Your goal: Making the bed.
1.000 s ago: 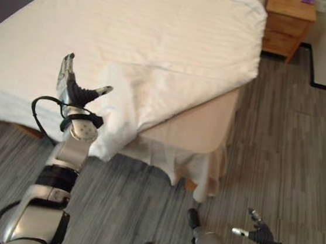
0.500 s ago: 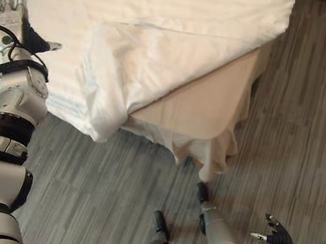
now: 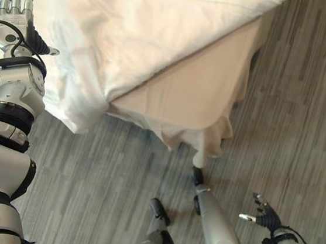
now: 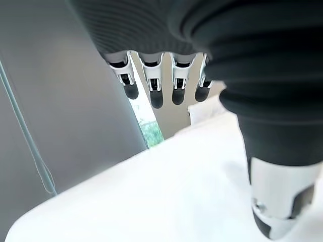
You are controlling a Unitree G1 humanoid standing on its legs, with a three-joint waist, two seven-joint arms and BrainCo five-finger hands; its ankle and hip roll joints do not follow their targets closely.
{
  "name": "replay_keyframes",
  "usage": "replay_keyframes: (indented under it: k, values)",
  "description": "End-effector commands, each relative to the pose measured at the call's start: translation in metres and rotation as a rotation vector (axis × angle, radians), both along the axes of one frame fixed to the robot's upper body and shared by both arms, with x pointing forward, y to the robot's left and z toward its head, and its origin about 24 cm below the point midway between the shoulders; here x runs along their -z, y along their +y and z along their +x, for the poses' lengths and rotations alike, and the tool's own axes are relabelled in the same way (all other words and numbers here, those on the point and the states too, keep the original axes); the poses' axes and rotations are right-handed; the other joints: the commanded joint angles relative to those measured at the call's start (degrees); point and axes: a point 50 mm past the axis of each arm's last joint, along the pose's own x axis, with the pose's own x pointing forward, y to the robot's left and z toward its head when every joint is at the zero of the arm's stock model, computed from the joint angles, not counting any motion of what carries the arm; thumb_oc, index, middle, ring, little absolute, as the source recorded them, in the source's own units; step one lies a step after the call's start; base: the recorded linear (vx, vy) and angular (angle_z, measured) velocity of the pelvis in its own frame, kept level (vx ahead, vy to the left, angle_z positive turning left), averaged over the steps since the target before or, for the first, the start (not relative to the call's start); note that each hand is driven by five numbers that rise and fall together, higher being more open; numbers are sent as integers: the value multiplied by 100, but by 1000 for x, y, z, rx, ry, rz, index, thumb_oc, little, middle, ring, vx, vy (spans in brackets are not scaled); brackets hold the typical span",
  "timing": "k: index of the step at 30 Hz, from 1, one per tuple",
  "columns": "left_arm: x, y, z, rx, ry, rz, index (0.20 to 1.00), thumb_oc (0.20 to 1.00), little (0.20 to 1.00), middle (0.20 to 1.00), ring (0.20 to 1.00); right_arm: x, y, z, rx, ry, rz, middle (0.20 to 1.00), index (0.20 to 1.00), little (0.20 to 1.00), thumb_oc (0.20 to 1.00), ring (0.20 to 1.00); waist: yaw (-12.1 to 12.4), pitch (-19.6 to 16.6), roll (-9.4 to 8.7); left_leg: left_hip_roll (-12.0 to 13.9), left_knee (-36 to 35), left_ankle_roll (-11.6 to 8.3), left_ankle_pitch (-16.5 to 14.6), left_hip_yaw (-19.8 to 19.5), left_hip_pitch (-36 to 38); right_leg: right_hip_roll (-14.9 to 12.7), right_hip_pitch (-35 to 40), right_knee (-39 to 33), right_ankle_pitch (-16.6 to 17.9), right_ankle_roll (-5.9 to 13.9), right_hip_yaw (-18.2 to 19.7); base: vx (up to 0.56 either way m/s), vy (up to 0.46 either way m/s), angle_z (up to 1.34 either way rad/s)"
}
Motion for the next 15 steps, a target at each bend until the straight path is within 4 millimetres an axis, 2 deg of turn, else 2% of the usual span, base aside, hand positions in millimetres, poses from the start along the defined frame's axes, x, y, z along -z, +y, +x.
replay_keyframes:
  k: [1, 2, 3, 4, 5, 6, 9, 11, 12, 13, 14, 15]
  values:
    - [-2, 29, -16, -133, 12, -82, 1000, 1000, 1000, 1000, 1000, 7, 13, -8, -10, 9, 56, 1000, 1000, 1000, 1000, 1000, -268, -273, -350, 165, 32, -147, -144, -70, 766, 49, 510, -1129, 279, 494, 166, 38, 68, -29]
    - [13, 35, -17, -159, 70, -133, 1000, 1000, 1000, 1000, 1000, 1, 13, -3, -16, -17, 66, 1000, 1000, 1000, 1000, 1000, -289, -246, -372, 138, 32, -135, -193, -40, 685, 85, 351, -1074, 294, 502, 213, -32, 33, -36]
    - [19, 37, -19, -166, 88, -158, 1000, 1000, 1000, 1000, 1000, -1, 16, -2, -26, -22, 83, 1000, 1000, 1000, 1000, 1000, -295, -275, -353, 122, 32, -125, -246, -7, 623, 92, 283, -1127, 332, 516, 252, -34, 24, -33]
    - [29, 39, -20, -171, 105, -201, 269, 269, 269, 269, 269, -3, 22, -1, -40, -40, 108, 1000, 1000, 1000, 1000, 1000, -306, -275, -343, 116, 32, -120, -274, 21, 552, 124, 186, -1174, 376, 531, 284, -15, 10, -19]
    - [29, 40, -20, -171, 105, -202, 269, 269, 269, 269, 269, -4, 21, -1, -41, -40, 107, 1000, 1000, 1000, 1000, 1000, -305, -289, -334, 116, 32, -120, -275, 26, 541, 126, 174, -1175, 380, 532, 288, -11, 7, -25]
    - [38, 38, -19, -158, 94, -267, 200, 200, 200, 200, 200, -7, 28, 0, -55, -60, 142, 1000, 1000, 1000, 1000, 1000, -285, -313, -285, 104, 32, -104, -300, 49, 465, 180, 73, -1247, 446, 554, 352, 2, 5, -27]
    - [34, 34, -16, -118, 54, -274, 200, 200, 200, 200, 200, -9, 33, -4, -86, -67, 164, 1000, 1000, 1000, 1000, 1000, -251, -339, -204, 62, 32, -65, -328, 13, 481, 222, 54, -1256, 442, 548, 402, 18, 15, -17]
    - [17, 11, -4, 19, -51, -280, 200, 200, 200, 200, 200, -8, 32, -10, -111, -48, 140, 1000, 1000, 1000, 1000, 1000, -189, -360, -205, -52, 32, 16, -268, -119, 581, 216, 180, -1257, 513, 478, 444, -27, 0, -5]
    - [18, 11, -5, 18, -50, -281, 200, 200, 200, 200, 200, -8, 32, -10, -112, -47, 139, 1000, 1000, 1000, 1000, 1000, -192, -354, -204, -51, 32, 16, -270, -118, 591, 218, 190, -1259, 512, 478, 444, -47, -18, -2]
    - [12, 3, -2, 68, -88, -279, 200, 200, 200, 200, 200, -6, 31, -13, -108, -35, 139, 1000, 1000, 1000, 1000, 1000, -154, -365, -193, -80, 32, 45, -312, -177, 646, 210, 253, -1270, 502, 466, 450, 0, 0, 0]
    - [4, -10, 2, 143, -154, -294, 200, 200, 200, 200, 200, -4, 29, -17, -103, -20, 133, 1000, 1000, 1000, 1000, 1000, -126, -363, -181, -128, 32, 75, -367, -262, 747, 206, 361, -1279, 486, 466, 464, 21, 65, -6]
    - [3, -41, 9, 300, -222, -340, 200, 200, 200, 200, 200, -1, 24, -22, -92, 7, 110, 1000, 1000, 1000, 1000, 1000, -109, -355, -174, -245, 32, 156, -543, -311, 991, 121, 656, -1318, 459, 452, 491, 24, 86, -4]
